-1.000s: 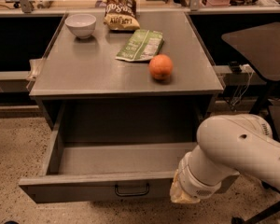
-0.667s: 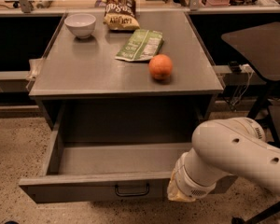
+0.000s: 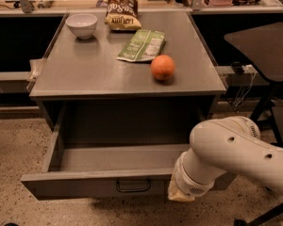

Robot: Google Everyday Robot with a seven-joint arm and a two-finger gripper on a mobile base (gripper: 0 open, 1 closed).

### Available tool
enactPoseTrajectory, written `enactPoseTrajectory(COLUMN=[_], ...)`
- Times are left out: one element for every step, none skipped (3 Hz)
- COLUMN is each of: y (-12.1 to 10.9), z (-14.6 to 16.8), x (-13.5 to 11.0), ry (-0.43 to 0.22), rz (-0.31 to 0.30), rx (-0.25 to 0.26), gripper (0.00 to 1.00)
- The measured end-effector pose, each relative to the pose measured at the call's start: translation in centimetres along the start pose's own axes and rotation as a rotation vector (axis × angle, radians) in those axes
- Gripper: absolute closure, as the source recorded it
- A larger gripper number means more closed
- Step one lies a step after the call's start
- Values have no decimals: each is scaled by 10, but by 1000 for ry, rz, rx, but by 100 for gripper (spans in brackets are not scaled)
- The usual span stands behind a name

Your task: Close top drawer

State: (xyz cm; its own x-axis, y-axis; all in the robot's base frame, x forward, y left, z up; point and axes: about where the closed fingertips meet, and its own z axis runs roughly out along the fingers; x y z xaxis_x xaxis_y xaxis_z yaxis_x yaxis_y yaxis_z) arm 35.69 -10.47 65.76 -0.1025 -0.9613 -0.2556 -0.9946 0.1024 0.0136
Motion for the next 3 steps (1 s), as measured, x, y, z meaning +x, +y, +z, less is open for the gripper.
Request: enactPoseTrajectory(y=[0,0,-1], z=[0,0,1], x=[0,0,0], ry=[0,0,-6], rz=[0,0,0], rx=[0,0,-3], gripper=[19,0,3])
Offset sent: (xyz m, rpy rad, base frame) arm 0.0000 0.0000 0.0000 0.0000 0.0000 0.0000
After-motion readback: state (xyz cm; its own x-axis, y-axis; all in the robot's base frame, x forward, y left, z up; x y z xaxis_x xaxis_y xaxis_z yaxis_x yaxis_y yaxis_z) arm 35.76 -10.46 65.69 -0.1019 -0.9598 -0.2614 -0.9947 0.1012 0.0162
